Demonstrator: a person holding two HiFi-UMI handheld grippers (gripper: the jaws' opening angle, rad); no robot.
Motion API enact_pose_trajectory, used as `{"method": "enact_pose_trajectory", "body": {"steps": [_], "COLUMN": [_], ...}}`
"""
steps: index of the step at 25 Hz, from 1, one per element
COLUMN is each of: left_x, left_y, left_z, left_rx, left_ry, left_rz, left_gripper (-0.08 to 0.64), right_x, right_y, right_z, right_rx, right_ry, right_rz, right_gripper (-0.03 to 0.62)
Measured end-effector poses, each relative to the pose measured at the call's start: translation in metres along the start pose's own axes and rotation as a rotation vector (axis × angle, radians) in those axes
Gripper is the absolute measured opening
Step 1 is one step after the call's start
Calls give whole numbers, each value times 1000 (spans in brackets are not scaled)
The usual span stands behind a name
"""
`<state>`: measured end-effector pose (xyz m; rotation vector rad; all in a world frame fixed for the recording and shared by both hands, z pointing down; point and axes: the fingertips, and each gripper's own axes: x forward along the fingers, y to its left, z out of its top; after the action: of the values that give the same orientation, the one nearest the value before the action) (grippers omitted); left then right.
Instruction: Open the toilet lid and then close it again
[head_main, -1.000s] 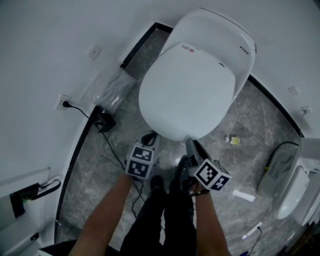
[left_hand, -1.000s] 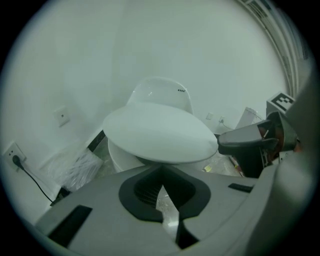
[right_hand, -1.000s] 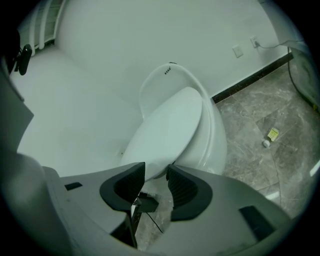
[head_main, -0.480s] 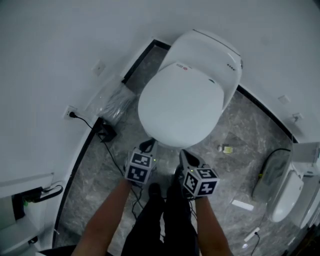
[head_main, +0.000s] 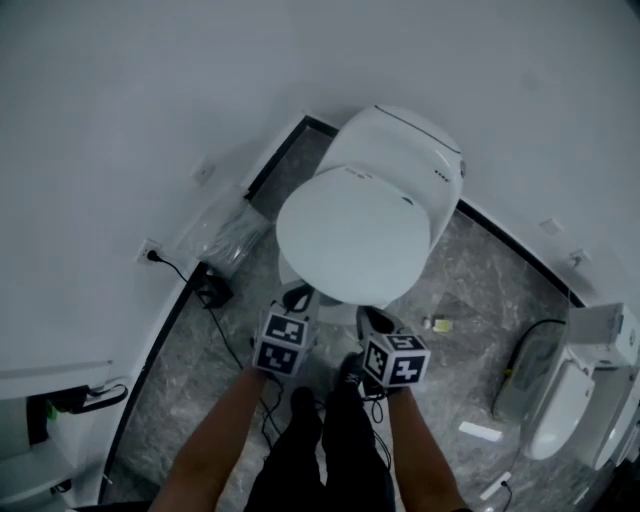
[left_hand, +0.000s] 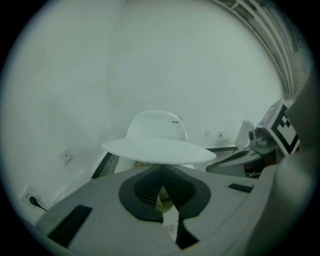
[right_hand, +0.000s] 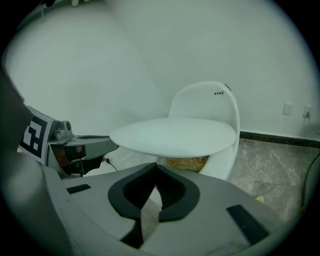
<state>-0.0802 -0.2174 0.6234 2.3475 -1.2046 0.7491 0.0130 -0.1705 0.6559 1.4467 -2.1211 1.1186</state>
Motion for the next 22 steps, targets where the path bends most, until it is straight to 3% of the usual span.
{"method": "enact_pose_trajectory", "body": {"steps": [13, 22], "left_x": [-1, 4], "left_y": [-9, -12], "left_z": [82, 102], "left_rx": [-19, -65], "left_ry": [-79, -91], "left_rz": [1, 7], "left_gripper": [8, 8], "right_x": [-26, -33], "right_y": [-15, -28], "right_z": [81, 126], "right_rx": [83, 100], "right_ry": [-133, -184], "right_rz": [17, 32], "right_gripper": [9, 8]}}
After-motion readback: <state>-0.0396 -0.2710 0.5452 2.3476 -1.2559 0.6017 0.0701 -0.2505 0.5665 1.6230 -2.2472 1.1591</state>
